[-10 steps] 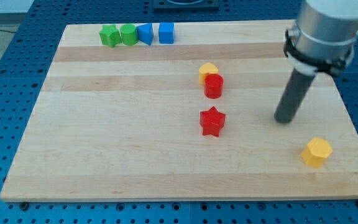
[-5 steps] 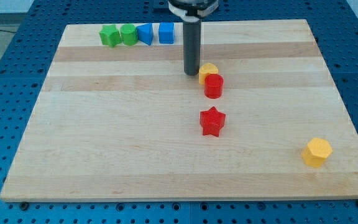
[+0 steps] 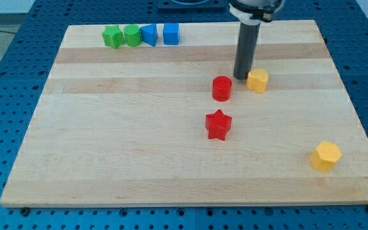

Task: Move the yellow heart to the top of the yellow hexagon

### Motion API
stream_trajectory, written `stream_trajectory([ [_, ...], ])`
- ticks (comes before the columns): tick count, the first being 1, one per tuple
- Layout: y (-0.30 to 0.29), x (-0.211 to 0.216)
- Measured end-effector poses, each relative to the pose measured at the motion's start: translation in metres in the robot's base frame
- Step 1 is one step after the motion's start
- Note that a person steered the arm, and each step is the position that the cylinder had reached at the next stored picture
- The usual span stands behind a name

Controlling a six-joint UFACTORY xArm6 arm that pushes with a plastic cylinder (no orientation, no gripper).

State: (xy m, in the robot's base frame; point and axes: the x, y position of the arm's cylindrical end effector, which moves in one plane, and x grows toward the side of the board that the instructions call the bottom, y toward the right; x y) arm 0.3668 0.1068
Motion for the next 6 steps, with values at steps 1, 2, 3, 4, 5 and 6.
stream_trajectory([
  [1, 0.019, 0.0],
  [2, 0.033, 0.0],
  [3, 0.04, 0.015],
  [4, 0.052, 0.031],
  [5, 0.07, 0.035],
  [6, 0.074, 0.034],
])
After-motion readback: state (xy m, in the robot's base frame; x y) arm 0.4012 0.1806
